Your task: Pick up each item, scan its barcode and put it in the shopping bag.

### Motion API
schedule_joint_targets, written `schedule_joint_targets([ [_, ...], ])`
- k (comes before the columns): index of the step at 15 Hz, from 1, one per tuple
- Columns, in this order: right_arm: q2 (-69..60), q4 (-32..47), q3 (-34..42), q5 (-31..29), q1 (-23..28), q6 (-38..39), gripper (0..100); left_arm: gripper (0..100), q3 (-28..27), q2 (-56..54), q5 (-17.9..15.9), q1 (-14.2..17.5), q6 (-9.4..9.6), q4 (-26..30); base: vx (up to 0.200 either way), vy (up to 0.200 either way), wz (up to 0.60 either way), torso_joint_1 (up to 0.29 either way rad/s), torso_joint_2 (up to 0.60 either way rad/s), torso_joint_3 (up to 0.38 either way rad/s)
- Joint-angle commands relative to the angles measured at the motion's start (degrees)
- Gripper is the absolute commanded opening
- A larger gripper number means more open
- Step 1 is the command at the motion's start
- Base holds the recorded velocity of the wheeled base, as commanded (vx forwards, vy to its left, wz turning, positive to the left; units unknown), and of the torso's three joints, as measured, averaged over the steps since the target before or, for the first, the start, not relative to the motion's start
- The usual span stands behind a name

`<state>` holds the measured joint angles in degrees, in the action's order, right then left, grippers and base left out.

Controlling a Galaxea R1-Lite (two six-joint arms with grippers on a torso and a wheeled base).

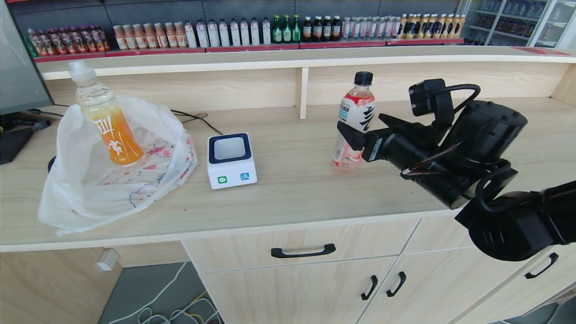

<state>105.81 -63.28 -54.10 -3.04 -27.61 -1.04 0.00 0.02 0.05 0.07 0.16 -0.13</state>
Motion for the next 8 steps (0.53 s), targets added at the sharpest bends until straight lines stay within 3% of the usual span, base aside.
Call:
schedule_joint_targets([
  [1,1.6,-0.1,0.0,0.0,0.0,0.2,100,100,0.0,0.0,0.0,0.0,0.02,0.0,0.0,0.0,0.0,0.0,0.0,0.0],
  [8,4.2,-0.1,-1.8,0.0,1.6,0.9,100,100,0.0,0.0,0.0,0.0,0.02,0.0,0.0,0.0,0.0,0.0,0.0,0.0],
])
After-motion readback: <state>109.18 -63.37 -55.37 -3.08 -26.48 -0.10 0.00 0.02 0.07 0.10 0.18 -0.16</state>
